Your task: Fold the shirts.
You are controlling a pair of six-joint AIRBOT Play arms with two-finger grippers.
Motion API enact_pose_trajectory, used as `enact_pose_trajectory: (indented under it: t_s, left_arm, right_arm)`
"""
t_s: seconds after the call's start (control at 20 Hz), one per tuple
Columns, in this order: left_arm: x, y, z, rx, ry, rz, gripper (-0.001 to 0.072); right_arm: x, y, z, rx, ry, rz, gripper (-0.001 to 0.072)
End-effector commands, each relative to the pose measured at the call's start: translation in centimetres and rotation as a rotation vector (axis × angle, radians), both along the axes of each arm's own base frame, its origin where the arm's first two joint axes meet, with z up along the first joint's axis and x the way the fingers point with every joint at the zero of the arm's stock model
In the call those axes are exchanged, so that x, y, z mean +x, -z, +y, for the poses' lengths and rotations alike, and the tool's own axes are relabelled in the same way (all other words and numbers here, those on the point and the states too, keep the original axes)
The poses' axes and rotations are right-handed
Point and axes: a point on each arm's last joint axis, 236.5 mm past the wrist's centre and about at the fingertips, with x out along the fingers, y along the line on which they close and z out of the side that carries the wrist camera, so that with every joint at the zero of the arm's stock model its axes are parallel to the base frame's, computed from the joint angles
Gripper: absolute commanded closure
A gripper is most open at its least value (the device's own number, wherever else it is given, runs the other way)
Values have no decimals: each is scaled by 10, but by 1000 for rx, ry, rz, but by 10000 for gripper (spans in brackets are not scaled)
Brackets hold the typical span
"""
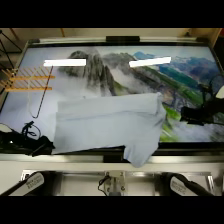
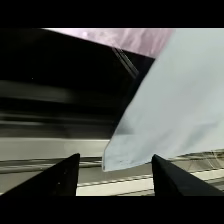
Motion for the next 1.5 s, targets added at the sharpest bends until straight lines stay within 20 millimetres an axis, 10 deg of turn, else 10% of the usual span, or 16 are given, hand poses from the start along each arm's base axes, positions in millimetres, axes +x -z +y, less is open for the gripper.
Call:
enact_pose_trajectory:
  t_s: [0.0,0.15,0.35,0.5,0.8,1.2,1.3,1.45]
  left_arm:
    - [-12,17,-7,5,-22,5,155]
    - [9,16,-12,-17,-70,-67,196]
    - [18,14,-15,-30,-112,-89,673]
    - [16,11,-17,-40,-105,-83,674]
    - [19,7,-15,-27,-94,-115,674]
    - [19,7,-15,-28,-94,-115,674]
    - [19,7,-15,-26,-95,-117,674]
    - [31,0,-8,-11,-39,-180,674]
  right_arm:
    - [-2,-1,-1,2,1,-4,257]
    - [-4,-1,0,4,0,3,257]
    - [-13,-2,3,16,-4,43,258]
    - [-29,7,17,51,-16,77,258]
    - [-130,87,92,201,-108,254,238]
    - [-99,121,127,323,51,138,256]
    - [-101,124,127,323,52,155,547]
    - [-92,114,125,327,-23,123,653]
